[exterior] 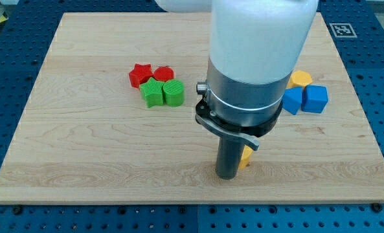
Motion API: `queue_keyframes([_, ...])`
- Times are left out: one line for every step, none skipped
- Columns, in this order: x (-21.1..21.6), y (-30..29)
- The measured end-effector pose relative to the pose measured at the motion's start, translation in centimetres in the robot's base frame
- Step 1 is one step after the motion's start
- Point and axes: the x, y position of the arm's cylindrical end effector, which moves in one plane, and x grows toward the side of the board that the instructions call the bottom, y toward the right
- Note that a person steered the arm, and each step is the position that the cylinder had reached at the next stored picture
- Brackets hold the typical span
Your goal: Move the heart towards the blue blocks slightly
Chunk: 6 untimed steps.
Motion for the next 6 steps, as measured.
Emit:
queue_keyframes([0.0,0.0])
queue_keyframes([-0.5,1.2])
queue_keyframes([-0.5,2.7])
queue_keyframes([-0.5,2.8])
queue_keyframes([-0.2,3.1])
queue_keyframes([-0.2,3.2])
